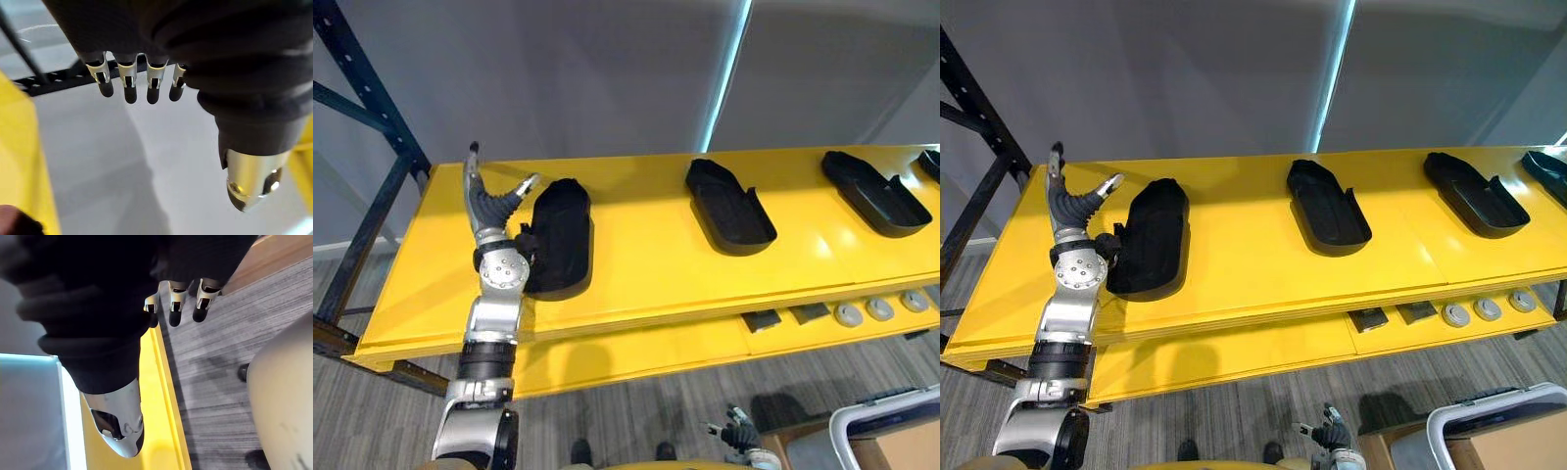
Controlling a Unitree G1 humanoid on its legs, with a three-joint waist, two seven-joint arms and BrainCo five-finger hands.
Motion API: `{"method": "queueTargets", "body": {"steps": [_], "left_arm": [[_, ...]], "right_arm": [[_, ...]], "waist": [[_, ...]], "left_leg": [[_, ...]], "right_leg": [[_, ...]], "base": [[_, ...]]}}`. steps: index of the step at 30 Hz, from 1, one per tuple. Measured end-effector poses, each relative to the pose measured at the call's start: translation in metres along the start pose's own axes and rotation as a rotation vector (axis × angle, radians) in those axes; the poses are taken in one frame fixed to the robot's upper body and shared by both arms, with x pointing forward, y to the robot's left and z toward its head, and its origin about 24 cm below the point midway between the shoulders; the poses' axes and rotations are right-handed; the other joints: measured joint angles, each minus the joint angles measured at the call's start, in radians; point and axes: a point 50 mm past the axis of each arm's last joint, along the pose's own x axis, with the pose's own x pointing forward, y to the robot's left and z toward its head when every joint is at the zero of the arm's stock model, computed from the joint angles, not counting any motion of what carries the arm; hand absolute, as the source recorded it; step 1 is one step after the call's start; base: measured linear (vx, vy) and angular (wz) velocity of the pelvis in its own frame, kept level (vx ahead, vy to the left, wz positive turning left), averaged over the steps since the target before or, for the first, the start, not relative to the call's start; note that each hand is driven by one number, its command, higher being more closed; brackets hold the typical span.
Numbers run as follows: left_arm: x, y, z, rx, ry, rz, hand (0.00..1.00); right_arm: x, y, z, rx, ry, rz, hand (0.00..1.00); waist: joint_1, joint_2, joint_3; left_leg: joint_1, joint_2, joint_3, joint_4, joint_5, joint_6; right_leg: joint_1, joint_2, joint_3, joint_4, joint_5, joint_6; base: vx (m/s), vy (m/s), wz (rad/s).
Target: Walk over and take plastic housings, then place them on the shelf
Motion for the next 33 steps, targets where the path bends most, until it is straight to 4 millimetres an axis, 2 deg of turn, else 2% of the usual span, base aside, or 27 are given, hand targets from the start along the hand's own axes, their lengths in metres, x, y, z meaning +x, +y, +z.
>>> {"method": "queueTargets", "body": {"steps": [2, 3, 6, 8, 9, 15, 21, 27, 33], "left_arm": [[-0.019, -0.004, 0.009, -0.030, -0.036, -0.031, 0.00], [-0.033, -0.006, 0.012, -0.048, -0.034, -0.055, 1.00], [-0.057, -0.008, 0.011, -0.074, 0.000, -0.103, 1.00], [-0.074, -0.005, 0.008, -0.083, 0.042, -0.135, 1.00], [-0.083, -0.005, 0.009, -0.099, 0.060, -0.165, 1.00], [-0.120, -0.011, 0.001, -0.149, 0.185, -0.282, 1.00], [-0.127, -0.018, -0.001, -0.170, 0.222, -0.323, 1.00], [-0.141, -0.028, -0.024, -0.111, 0.328, -0.383, 1.00], [-0.142, -0.031, -0.033, -0.075, 0.365, -0.394, 1.00]], "right_arm": [[0.000, 0.000, 0.000, 0.001, 0.001, -0.001, 0.00], [-0.001, 0.000, -0.001, 0.002, 0.003, -0.002, 0.00], [-0.001, 0.000, -0.003, 0.003, 0.010, -0.004, 0.00], [-0.002, -0.001, -0.005, 0.001, 0.016, -0.005, 0.00], [-0.003, -0.002, -0.007, 0.001, 0.020, -0.008, 0.00], [-0.004, -0.002, -0.008, -0.001, 0.019, -0.007, 0.00], [-0.005, 0.001, -0.008, -0.012, 0.013, 0.001, 0.00], [-0.009, 0.007, -0.010, -0.016, 0.007, 0.014, 0.00], [-0.009, 0.009, -0.010, -0.020, 0.010, 0.011, 0.00]], "waist": [[0.003, 0.000, 0.000], [0.008, 0.000, 0.000], [0.020, 0.000, 0.000], [0.029, 0.001, 0.001], [0.045, 0.001, 0.001], [0.049, -0.001, 0.001], [0.066, -0.007, 0.002], [0.070, -0.026, 0.000], [0.070, -0.030, -0.002]], "left_leg": [[0.000, 0.001, 0.000, 0.000, 0.001, 0.001], [0.000, 0.001, -0.002, 0.000, 0.001, 0.001], [-0.003, 0.001, -0.019, 0.022, -0.007, 0.003], [-0.005, 0.007, -0.023, 0.056, -0.033, 0.003], [-0.014, 0.009, -0.023, 0.080, -0.055, 0.002], [-0.071, 0.012, -0.030, 0.188, -0.121, 0.009], [-0.108, 0.021, -0.021, 0.287, -0.180, 0.018], [-0.139, 0.030, -0.017, 0.359, -0.224, 0.024], [-0.146, 0.041, -0.002, 0.394, -0.249, 0.026]], "right_leg": [[0.001, -0.001, -0.001, 0.000, 0.000, 0.000], [0.002, -0.002, -0.002, 0.000, 0.001, -0.001], [0.018, -0.007, -0.021, -0.001, -0.002, 0.001], [0.035, -0.009, -0.027, -0.001, -0.008, 0.000], [0.038, -0.010, -0.027, 0.000, -0.011, 0.000], [0.049, -0.016, -0.050, 0.004, -0.022, 0.012], [0.049, -0.018, -0.051, 0.016, -0.026, 0.017], [0.049, -0.017, -0.051, 0.019, -0.026, 0.018], [0.049, -0.015, -0.045, 0.023, -0.026, 0.018]], "base": [[0.00, 0.000, 0.00], [0.02, 0.002, 0.06], [0.03, 0.003, 0.17], [0.03, -0.004, 0.11], [0.00, -0.004, 0.07], [0.00, 0.002, 0.09], [0.00, 0.019, -0.05], [0.00, 0.018, -0.01], [0.00, 0.025, -0.07]]}}
